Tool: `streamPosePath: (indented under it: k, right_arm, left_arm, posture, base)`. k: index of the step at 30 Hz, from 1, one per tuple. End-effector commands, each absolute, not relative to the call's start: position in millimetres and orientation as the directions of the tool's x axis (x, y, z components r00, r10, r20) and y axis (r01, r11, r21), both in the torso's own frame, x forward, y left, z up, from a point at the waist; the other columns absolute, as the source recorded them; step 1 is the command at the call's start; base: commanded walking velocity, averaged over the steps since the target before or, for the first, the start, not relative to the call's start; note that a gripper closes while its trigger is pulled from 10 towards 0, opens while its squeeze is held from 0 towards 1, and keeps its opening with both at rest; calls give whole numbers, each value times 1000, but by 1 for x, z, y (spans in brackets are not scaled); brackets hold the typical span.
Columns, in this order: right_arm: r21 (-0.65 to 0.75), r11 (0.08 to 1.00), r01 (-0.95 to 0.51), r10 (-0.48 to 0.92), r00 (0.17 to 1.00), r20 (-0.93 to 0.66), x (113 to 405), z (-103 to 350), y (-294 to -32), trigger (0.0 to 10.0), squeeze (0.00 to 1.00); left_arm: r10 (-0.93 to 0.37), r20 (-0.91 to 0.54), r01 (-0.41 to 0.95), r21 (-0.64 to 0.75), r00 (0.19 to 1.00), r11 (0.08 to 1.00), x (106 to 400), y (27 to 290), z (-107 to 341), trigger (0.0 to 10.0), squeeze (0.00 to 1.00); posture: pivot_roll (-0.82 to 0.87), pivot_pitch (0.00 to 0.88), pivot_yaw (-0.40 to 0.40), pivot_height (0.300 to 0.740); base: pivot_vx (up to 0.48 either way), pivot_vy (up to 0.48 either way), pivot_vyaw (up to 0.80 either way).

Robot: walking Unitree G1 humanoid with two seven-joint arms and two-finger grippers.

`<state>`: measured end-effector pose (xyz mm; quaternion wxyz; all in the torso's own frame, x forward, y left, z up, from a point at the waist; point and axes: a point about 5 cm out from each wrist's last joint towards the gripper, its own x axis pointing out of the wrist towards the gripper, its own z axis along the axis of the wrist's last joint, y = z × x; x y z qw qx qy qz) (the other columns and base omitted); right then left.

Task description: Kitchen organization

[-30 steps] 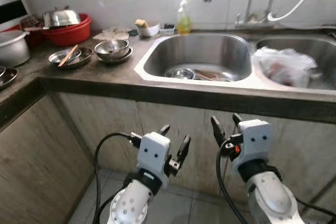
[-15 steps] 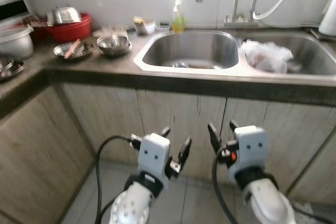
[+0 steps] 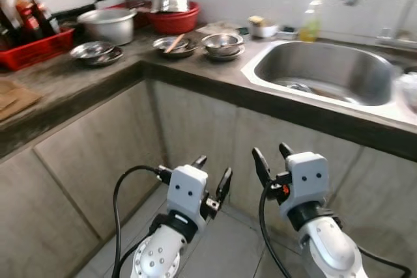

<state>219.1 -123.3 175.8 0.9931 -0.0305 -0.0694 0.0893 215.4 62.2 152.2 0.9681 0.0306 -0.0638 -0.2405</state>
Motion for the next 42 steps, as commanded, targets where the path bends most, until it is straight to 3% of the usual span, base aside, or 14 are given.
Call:
streamPosePath:
  k: [1,15,42]
  right_arm:
    - [-79,982,-172,182,973,145,221,178,-123,10000,0]
    - [-72,983,-170,179,972,152,224,179,-124,10000,0]
    - [-42,986,-164,169,967,192,235,190,-124,10000,0]
  left_arm:
    - [-465,117,456,99,878,885,216,63,154,10000,0]
    - [-460,113,452,87,881,888,217,62,153,10000,0]
    - [-458,123,449,95,880,888,220,61,157,10000,0]
  posture:
    - [66,38,29,740]
    - [69,48,21,740]
    - [73,57,20,740]
  base:
    - [349,0,800]
    - [352,0,800]
    - [353,0,0]
